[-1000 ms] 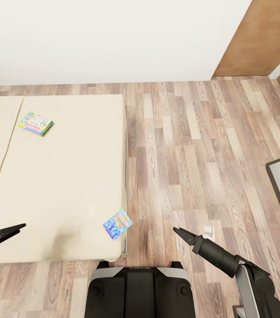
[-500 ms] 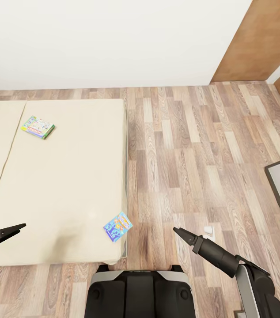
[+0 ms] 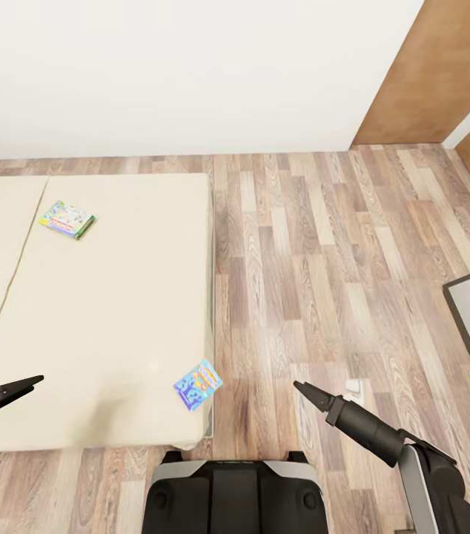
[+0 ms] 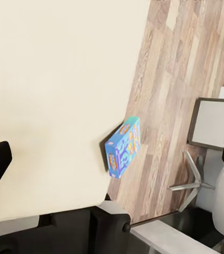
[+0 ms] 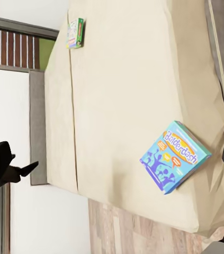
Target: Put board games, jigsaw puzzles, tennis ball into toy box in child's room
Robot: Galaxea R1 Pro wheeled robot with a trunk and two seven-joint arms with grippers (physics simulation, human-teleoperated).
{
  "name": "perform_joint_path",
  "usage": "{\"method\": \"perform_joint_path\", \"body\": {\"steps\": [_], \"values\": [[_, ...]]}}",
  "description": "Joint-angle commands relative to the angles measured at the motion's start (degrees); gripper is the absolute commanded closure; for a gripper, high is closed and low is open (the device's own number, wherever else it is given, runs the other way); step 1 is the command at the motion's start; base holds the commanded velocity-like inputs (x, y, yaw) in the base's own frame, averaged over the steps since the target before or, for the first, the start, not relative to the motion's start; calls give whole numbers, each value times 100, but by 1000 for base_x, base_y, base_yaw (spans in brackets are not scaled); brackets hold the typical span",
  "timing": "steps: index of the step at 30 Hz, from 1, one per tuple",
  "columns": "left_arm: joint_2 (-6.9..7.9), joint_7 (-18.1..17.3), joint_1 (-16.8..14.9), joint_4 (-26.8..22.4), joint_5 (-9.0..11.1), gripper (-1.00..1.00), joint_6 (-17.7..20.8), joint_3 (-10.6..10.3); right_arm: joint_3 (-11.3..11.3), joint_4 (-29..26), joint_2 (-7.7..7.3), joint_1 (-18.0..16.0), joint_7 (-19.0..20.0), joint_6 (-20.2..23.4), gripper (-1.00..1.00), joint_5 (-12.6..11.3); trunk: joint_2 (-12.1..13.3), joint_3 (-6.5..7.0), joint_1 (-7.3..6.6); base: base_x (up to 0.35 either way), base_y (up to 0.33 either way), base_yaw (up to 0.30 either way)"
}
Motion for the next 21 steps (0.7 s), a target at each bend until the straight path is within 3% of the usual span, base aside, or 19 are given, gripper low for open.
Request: {"method": "perform_joint_path", "body": {"steps": [1, 21], "values": [[-2, -51, -6, -4, -59, -100, 60, 11, -12, -1, 5, -1, 12, 35, -100, -14, -8, 4, 4, 0, 0, 0], [2, -51, -6, -12, -61, -100, 60, -2, -18, -3, 5, 3, 20, 44, -100, -28, -8, 193, 4, 0, 0, 0]]}}
